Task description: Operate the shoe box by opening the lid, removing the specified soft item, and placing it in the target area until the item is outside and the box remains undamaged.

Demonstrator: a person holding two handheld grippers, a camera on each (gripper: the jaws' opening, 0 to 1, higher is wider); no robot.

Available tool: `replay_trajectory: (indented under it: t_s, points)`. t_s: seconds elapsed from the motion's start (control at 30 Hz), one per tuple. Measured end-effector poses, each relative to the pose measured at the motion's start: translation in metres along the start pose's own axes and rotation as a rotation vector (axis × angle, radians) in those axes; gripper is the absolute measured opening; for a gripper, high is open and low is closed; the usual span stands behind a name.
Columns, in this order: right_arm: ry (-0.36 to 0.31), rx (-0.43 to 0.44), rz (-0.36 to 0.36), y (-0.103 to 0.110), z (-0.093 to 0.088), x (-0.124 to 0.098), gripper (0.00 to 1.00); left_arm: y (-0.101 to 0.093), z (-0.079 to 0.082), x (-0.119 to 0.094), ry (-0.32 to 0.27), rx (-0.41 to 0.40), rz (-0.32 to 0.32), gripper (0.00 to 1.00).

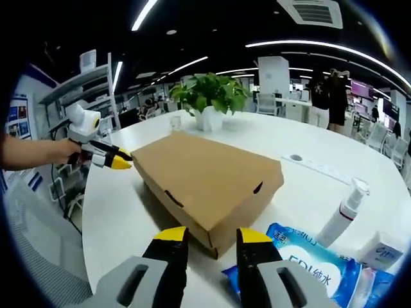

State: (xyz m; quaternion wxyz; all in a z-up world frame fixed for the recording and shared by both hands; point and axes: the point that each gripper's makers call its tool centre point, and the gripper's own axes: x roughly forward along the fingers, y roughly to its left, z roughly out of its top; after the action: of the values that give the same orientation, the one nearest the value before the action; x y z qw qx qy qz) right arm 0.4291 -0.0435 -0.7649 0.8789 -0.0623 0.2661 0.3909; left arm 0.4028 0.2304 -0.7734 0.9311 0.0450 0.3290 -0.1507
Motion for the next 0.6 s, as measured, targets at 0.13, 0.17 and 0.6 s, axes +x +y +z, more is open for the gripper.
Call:
replay_trajectory:
  t_s: [0.13, 0.17, 0.6]
  points:
    - [-0.027, 0.015, -0.046, -0.010, 0.005, -0.015, 0.34, -0.005, 0.009, -0.013, -0.045, -0.014, 0.001, 0.29]
    - [-0.039, 0.027, -0.066, -0.014, 0.006, -0.021, 0.37, -0.006, 0.010, -0.016, -0.050, -0.015, 0.002, 0.29]
    - [-0.081, 0.046, -0.235, -0.039, -0.005, -0.093, 0.70, -0.035, 0.018, -0.059, -0.138, -0.001, 0.027, 0.51]
